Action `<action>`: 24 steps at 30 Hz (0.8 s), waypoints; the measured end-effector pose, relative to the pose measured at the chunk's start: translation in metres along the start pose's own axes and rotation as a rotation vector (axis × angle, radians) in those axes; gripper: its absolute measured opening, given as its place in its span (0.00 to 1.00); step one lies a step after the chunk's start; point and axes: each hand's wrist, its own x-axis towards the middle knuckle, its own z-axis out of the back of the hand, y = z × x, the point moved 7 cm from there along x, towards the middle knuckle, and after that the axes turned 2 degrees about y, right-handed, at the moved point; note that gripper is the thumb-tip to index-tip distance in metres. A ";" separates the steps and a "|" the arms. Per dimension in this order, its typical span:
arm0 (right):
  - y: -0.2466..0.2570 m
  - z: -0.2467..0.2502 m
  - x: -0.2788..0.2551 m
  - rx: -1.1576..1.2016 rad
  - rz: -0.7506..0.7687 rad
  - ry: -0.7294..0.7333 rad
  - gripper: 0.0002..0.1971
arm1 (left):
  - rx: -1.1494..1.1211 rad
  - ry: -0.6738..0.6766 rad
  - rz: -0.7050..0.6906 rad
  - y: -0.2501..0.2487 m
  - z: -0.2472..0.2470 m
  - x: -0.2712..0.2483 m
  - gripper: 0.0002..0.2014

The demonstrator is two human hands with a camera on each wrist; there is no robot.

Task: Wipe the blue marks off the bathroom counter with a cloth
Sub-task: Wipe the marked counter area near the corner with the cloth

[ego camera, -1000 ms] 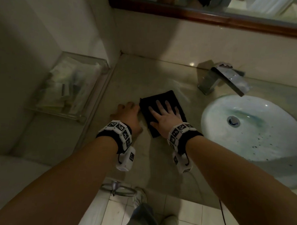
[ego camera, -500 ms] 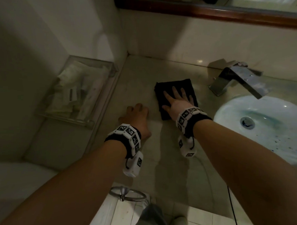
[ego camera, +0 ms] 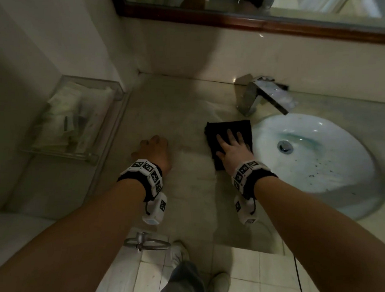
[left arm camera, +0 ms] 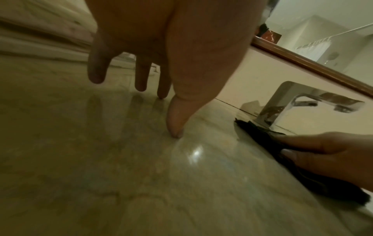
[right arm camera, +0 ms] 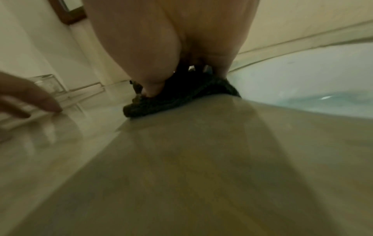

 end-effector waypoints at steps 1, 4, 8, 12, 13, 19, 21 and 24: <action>-0.005 -0.005 -0.007 0.012 0.006 -0.002 0.29 | 0.006 -0.014 -0.006 -0.004 -0.001 -0.004 0.28; -0.017 -0.017 -0.027 0.063 0.008 0.002 0.28 | 0.041 -0.032 -0.036 -0.017 -0.009 -0.018 0.22; -0.026 -0.024 -0.053 0.106 -0.024 0.014 0.29 | 0.057 -0.029 -0.075 -0.029 -0.023 -0.038 0.19; -0.045 -0.027 -0.079 0.178 -0.058 0.033 0.31 | 0.106 -0.009 -0.069 -0.030 -0.035 -0.058 0.21; -0.051 -0.028 -0.087 0.194 -0.062 0.030 0.30 | 0.116 -0.011 -0.066 -0.029 -0.039 -0.062 0.21; -0.084 -0.020 -0.135 0.348 -0.159 -0.026 0.23 | 0.183 0.004 -0.051 -0.022 -0.055 -0.092 0.21; -0.073 -0.011 -0.146 0.480 -0.105 -0.096 0.20 | 0.195 0.029 -0.040 -0.018 -0.060 -0.101 0.22; -0.031 -0.008 -0.156 0.336 0.072 -0.057 0.22 | 0.181 0.063 -0.035 -0.013 -0.066 -0.109 0.25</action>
